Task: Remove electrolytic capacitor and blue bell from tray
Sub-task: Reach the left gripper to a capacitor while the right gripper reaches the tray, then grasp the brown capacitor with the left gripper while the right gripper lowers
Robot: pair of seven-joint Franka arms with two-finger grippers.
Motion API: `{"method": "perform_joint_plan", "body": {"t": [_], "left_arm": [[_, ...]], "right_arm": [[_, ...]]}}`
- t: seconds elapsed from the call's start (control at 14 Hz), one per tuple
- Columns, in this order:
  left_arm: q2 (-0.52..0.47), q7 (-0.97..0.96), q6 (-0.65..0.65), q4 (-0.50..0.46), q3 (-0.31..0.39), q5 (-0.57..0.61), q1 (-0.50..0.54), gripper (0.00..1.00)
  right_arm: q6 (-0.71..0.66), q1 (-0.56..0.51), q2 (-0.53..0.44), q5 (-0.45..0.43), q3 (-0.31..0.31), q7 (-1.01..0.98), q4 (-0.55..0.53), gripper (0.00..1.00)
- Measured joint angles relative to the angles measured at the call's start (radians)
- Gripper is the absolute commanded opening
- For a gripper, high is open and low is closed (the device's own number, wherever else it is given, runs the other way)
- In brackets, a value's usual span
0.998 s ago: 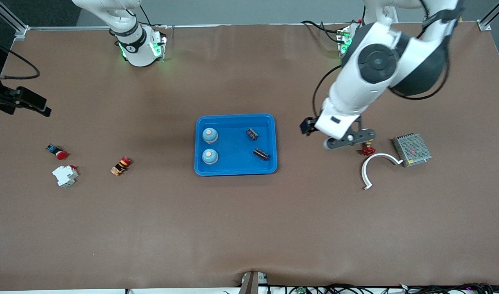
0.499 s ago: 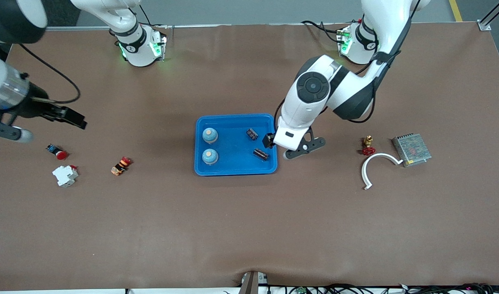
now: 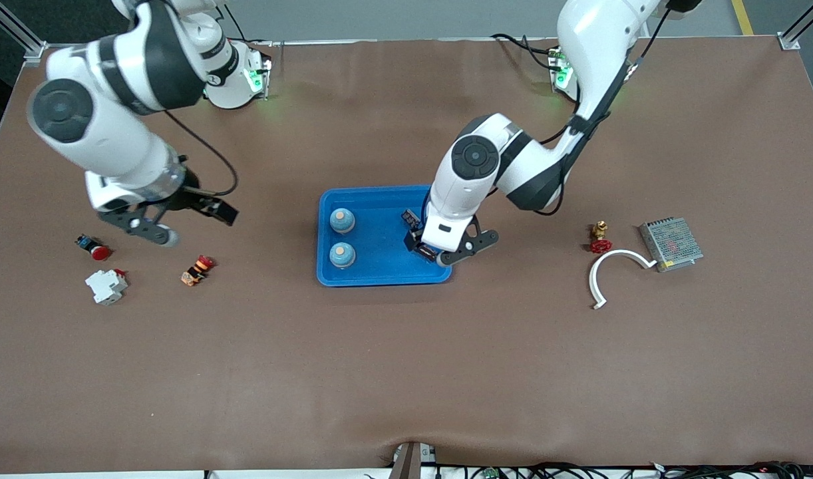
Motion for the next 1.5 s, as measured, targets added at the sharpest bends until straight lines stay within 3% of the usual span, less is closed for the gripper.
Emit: {"method": "perform_joint_plan", "body": {"t": [0.29,0.78,0.93,1.28,1.5], "left_arm": [[0.095,-0.09,0.04,0.002,0.0,0.003,-0.013,0.81],[0.155,-0.191,0.04,0.003,0.002,0.004,-0.026,0.66],[0.167,-0.193,0.04,0.003,0.003,0.004,-0.026,0.53],[0.183,-0.195,0.041,0.016,0.003,0.004,-0.026,0.0],[0.182,-0.195,0.041,0.025,0.006,0.004,-0.025,0.0]], "right_arm": [[0.083,0.042,0.001,0.0,0.0,0.018,-0.064,1.0],[0.28,0.096,0.011,0.001,0.0,0.029,-0.224,1.0],[0.319,0.113,0.014,0.001,0.0,0.063,-0.245,1.0],[0.508,0.189,0.027,0.002,0.0,0.214,-0.365,1.0],[0.588,0.234,0.068,0.002,0.001,0.309,-0.393,1.0]]}}
